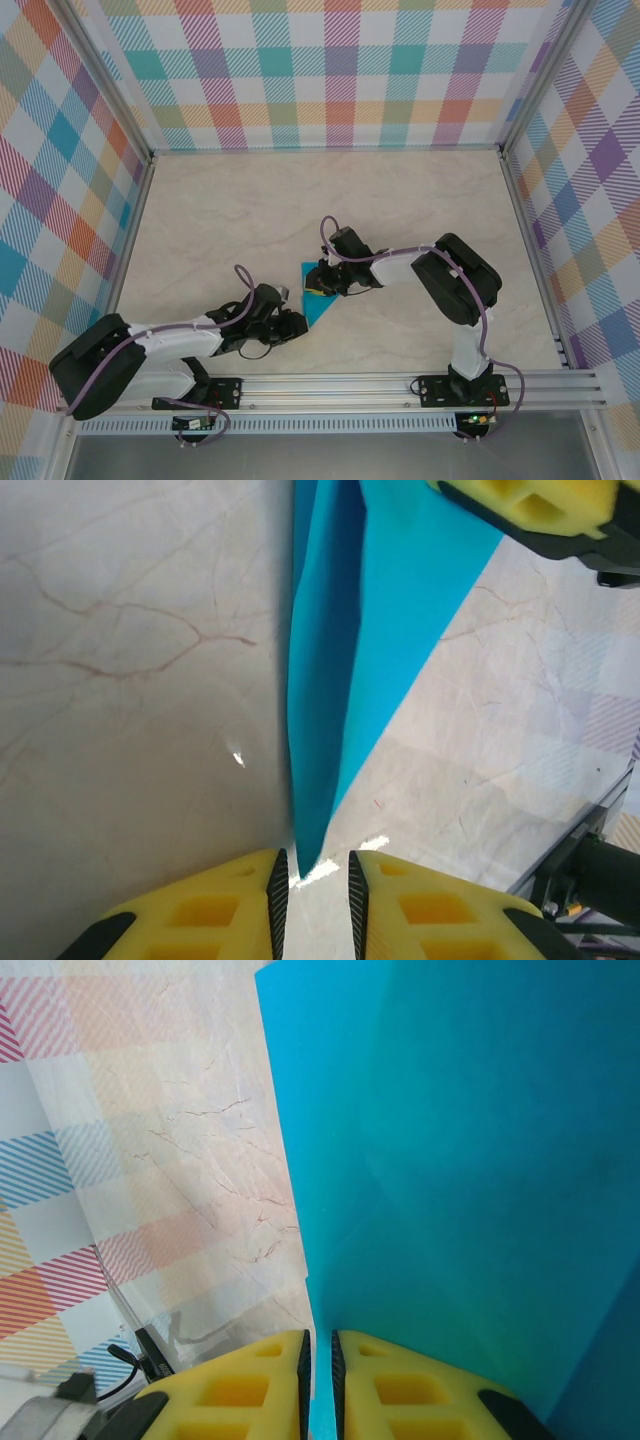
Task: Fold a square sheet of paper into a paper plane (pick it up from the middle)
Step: Fourth fold the wing at the center of the table.
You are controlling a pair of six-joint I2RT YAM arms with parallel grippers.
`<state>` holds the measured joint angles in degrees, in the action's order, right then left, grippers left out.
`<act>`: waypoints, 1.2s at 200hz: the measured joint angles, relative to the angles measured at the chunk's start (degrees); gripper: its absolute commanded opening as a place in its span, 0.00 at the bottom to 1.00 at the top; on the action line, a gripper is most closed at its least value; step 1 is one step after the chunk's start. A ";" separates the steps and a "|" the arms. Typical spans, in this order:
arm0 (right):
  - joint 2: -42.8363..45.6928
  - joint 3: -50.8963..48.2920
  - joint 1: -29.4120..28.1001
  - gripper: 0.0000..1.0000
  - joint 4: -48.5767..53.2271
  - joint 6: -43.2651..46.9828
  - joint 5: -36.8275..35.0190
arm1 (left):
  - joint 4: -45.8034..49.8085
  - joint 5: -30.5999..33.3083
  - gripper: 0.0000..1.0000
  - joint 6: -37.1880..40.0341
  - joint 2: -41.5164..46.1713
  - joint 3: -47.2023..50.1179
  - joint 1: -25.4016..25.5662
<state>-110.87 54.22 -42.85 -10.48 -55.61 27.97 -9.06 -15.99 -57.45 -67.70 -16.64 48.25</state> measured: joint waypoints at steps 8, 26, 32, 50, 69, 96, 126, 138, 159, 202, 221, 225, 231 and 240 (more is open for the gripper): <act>0.00 0.00 0.00 0.17 0.02 0.00 0.00 | 1.20 0.04 0.26 0.00 1.86 -0.24 0.00; 0.00 0.00 0.00 0.17 0.00 0.00 0.00 | 2.84 0.22 0.26 0.00 4.59 -1.75 -0.50; 0.00 0.00 0.00 0.17 0.02 0.00 0.00 | 2.95 0.28 0.26 0.00 4.79 -2.38 -0.72; 0.00 0.00 0.00 0.17 0.00 0.00 0.00 | 1.66 0.63 0.26 -0.22 4.20 -3.67 -1.66; 0.00 0.00 0.00 0.17 0.00 0.00 0.00 | -1.20 1.09 0.26 -0.68 1.16 -4.39 -2.47; 0.00 0.02 0.00 0.17 0.00 0.00 0.00 | -5.29 1.51 0.27 -1.88 -4.02 -5.20 -2.71; 0.00 0.00 0.00 0.17 0.00 0.00 0.00 | -9.86 1.46 0.27 -3.52 -9.18 -5.33 -2.82; 0.00 0.00 0.00 0.17 0.00 0.00 0.00 | -10.75 1.46 0.27 -4.11 -10.73 -5.33 -2.82; 0.00 0.00 0.00 0.17 0.00 0.00 0.02 | -11.08 1.44 0.27 -4.87 -12.41 -5.27 -2.82; 0.00 0.00 0.00 0.17 -0.02 0.00 0.02 | -11.19 1.33 0.27 -6.82 -11.74 -2.89 -2.82; -0.04 0.02 0.00 0.17 0.00 0.00 0.04 | -11.67 0.90 0.27 -7.30 -9.84 -1.07 -2.80; -0.04 0.02 0.00 0.17 0.00 0.00 0.04 | -11.54 0.74 0.27 -7.32 -9.53 -0.85 -2.75; -0.04 0.02 0.00 0.17 -0.02 0.00 0.07 | -10.99 0.48 0.27 -7.28 -8.87 -0.50 -2.75; -0.04 0.02 0.00 0.17 -0.02 0.00 0.09 | -9.77 0.17 0.27 -7.21 -7.89 -0.35 -2.67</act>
<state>-110.91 54.24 -42.85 -10.50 -55.61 28.05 -18.83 -15.81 -64.66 -75.59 -16.99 45.58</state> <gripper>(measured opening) 0.172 0.271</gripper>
